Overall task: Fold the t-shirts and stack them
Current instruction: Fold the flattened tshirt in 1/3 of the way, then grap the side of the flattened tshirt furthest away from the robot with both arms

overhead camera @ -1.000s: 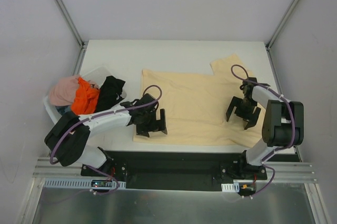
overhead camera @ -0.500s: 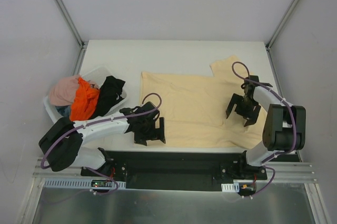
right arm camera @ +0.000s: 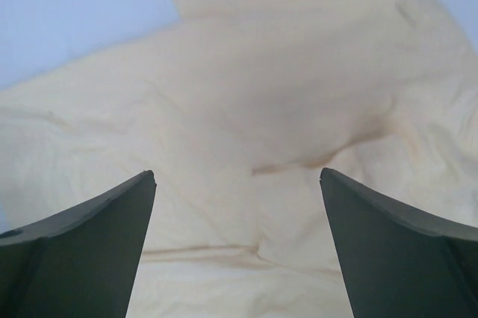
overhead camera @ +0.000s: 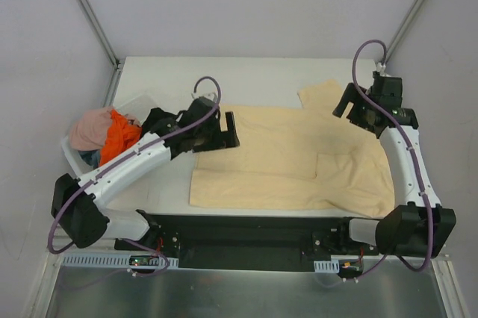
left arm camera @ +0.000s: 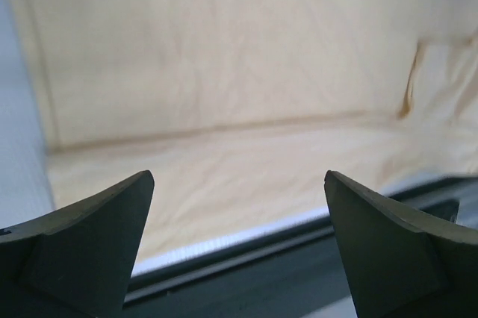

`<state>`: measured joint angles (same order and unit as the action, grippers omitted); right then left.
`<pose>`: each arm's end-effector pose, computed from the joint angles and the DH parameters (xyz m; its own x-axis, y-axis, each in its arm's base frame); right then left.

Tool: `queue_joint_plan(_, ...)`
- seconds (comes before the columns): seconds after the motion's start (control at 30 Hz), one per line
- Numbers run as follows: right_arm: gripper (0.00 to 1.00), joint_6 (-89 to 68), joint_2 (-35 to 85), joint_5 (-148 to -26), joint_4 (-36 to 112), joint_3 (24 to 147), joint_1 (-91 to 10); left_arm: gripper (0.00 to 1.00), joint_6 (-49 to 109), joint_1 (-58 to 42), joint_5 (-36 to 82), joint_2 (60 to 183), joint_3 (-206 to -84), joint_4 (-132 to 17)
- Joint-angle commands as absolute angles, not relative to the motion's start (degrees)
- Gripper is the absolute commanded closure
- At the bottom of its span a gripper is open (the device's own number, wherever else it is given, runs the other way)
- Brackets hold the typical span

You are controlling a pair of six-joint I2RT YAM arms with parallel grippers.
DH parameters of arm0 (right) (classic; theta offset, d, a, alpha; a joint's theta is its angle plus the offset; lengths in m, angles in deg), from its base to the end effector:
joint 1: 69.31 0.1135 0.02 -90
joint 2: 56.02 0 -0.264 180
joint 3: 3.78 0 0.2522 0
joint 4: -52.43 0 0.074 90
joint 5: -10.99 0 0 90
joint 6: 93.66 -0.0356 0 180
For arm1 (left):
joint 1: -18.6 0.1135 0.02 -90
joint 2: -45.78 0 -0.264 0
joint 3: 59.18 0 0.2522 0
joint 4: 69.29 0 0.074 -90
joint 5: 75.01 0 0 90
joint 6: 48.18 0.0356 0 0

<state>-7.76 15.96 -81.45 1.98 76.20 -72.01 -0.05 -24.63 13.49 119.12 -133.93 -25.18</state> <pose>0.2687 -0.0112 0.3257 -0.6714 0.1032 -0.7339 0.0638 0.9946 0.0814 0.2024 -0.1890 0.2983 -0.8156 -0.1490 -0.5591 0.1696 0.8622 -0.4773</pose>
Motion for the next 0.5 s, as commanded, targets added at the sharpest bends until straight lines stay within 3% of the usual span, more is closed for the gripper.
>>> queue_joint_plan(0.0,0.04,-4.0,20.4,-81.3,8.3,88.0,-72.2,0.01,9.4,-15.3,7.1,127.5,-144.6,-24.2)
queue_joint_plan(0.3,0.04,3.8,46.3,-77.9,6.1,110.9,-72.2,0.01,17.2,-2.9,12.5,150.0,-168.6,-23.4)
queue_joint_plan(0.47,0.04,4.5,64.6,-77.1,2.5,131.2,-72.2,0.01,18.8,0.6,14.5,161.2,-180.2,-22.6)
